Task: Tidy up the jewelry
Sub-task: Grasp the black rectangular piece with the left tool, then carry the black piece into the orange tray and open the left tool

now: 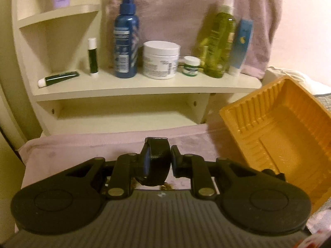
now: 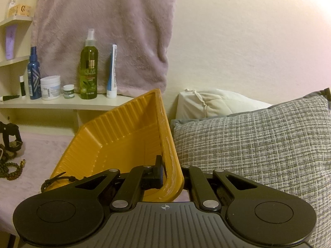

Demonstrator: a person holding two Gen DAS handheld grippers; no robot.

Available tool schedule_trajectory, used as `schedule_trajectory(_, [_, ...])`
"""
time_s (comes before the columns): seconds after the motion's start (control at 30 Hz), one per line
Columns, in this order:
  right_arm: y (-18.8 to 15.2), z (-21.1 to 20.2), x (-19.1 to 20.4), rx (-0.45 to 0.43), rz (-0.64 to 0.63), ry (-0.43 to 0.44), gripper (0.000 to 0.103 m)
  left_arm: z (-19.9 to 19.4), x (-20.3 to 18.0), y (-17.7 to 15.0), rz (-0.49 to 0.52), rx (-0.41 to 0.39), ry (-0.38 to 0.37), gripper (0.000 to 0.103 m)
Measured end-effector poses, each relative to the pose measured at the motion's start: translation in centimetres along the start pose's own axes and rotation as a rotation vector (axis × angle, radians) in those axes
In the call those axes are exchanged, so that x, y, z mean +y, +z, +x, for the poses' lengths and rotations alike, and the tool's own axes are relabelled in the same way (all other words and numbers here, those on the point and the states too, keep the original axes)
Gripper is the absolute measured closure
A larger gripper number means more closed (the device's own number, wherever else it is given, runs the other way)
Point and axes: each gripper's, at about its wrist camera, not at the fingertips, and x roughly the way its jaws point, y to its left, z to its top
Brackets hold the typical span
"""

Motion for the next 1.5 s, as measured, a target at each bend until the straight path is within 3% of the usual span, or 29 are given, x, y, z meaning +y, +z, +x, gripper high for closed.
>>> schedule_trajectory(0.47, [0.0, 0.0, 0.1, 0.000, 0.008, -0.001, 0.098, -0.7, -9.5, 0.6, 0.090, -0.007, -0.266, 0.085])
schedule_trajectory(0.73, [0.0, 0.2, 0.0, 0.005, 0.012, -0.001, 0.098, 0.3, -14.1, -0.4, 0.147, 0.024, -0.359, 0.085])
schedule_trajectory(1.17, [0.0, 0.3, -0.2, 0.005, 0.023, 0.002, 0.098, 1.2, -16.8, -1.6, 0.204, 0.043, -0.413, 0.084])
schedule_trajectory(1.27, [0.0, 0.2, -0.2, 0.009, 0.026, 0.000, 0.098, 0.8, -16.5, -1.7, 0.190, 0.032, -0.415, 0.072])
schedule_trajectory(1.4, [-0.1, 0.1, -0.1, 0.011, 0.028, 0.000, 0.098, -0.8, -14.8, -2.1, 0.146, -0.004, -0.385, 0.066])
schedule_trajectory(1.5, [-0.1, 0.0, 0.0, 0.007, 0.027, 0.000, 0.098, -2.2, -12.5, -2.7, 0.105, -0.028, -0.318, 0.065])
